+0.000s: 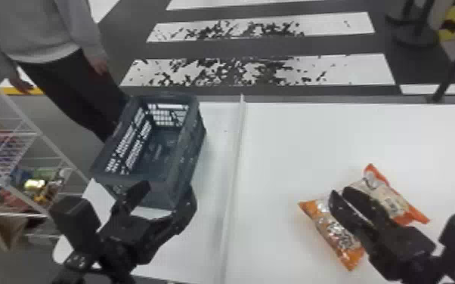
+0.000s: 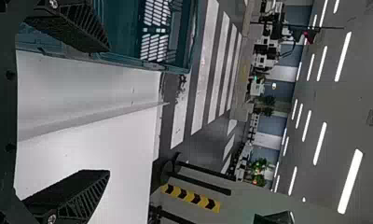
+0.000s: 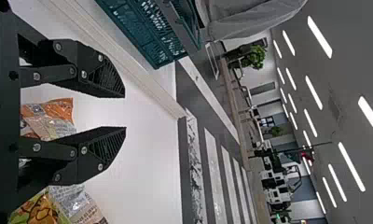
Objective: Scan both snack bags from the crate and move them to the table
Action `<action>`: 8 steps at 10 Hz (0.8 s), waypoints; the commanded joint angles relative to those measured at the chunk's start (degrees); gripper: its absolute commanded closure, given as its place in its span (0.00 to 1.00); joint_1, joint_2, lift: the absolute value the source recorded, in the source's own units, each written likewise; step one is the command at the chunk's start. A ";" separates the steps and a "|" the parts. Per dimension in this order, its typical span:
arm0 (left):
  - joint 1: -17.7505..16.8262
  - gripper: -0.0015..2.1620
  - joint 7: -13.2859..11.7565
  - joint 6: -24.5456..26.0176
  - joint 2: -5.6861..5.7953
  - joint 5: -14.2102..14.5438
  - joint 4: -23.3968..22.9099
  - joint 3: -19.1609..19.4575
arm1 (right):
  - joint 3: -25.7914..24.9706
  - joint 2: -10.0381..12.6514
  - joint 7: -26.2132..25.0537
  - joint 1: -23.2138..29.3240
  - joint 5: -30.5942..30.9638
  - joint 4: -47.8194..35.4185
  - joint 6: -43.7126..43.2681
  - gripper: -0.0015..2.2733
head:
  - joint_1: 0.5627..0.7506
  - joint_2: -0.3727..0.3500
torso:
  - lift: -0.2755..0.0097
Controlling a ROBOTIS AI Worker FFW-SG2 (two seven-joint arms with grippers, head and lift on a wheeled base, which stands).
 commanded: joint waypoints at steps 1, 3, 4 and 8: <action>-0.67 0.03 -0.13 0.05 0.80 0.09 0.54 -0.20 | 1.33 1.20 -0.11 -0.82 2.25 1.01 1.67 0.99 | 0.70 0.78 | 0.66; -1.28 0.03 -0.31 -0.31 1.07 0.70 1.50 -0.20 | 3.35 1.38 -0.38 -1.96 3.30 5.05 1.32 0.99 | 0.70 0.82 | 0.66; -1.64 0.03 -0.57 -0.83 1.07 0.79 2.21 -0.47 | 3.53 1.38 -0.38 -2.05 3.30 6.11 1.50 0.99 | 0.70 0.84 | 0.66; -3.13 0.03 -1.36 -3.82 1.42 0.79 4.67 -2.31 | 1.07 1.38 -0.90 -2.49 4.45 10.06 -0.26 0.99 | 0.70 0.83 | 0.66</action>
